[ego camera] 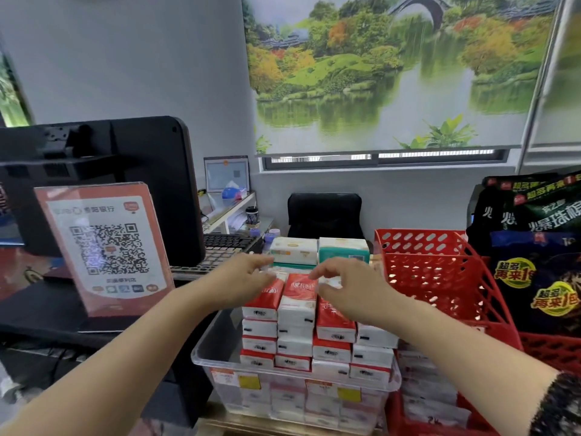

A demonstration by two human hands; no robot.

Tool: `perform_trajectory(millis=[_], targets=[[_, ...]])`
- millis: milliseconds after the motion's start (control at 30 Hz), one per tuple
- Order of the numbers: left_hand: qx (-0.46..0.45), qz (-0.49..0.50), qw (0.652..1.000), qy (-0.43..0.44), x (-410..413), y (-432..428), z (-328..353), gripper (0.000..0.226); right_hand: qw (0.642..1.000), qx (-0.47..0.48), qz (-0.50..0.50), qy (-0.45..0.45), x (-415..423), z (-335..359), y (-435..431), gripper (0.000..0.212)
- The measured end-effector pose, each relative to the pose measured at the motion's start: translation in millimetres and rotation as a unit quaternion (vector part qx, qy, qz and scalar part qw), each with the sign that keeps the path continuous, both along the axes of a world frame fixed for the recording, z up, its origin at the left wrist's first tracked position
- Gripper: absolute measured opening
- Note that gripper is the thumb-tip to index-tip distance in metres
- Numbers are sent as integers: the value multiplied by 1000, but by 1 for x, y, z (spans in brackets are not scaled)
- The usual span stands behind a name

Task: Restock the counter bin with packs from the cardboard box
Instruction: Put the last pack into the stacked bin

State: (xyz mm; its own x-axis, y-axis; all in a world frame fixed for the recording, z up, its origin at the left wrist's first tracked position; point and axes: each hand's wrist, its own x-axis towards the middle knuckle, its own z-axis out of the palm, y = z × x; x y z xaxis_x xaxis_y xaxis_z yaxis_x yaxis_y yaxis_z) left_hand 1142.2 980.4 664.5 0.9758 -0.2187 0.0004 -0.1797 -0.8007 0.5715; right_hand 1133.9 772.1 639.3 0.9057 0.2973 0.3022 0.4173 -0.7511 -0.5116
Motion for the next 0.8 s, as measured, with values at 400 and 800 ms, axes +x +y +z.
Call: perform_trajectory(millis=[400,800], targets=[[35,-11,998,-60,-12,-4,-24,56,998,-55,30,23,-1,-8,24,27],[-125,26,972,-197,-24,-2,3,31,999,36,-25,-15,-9,4,10,24]])
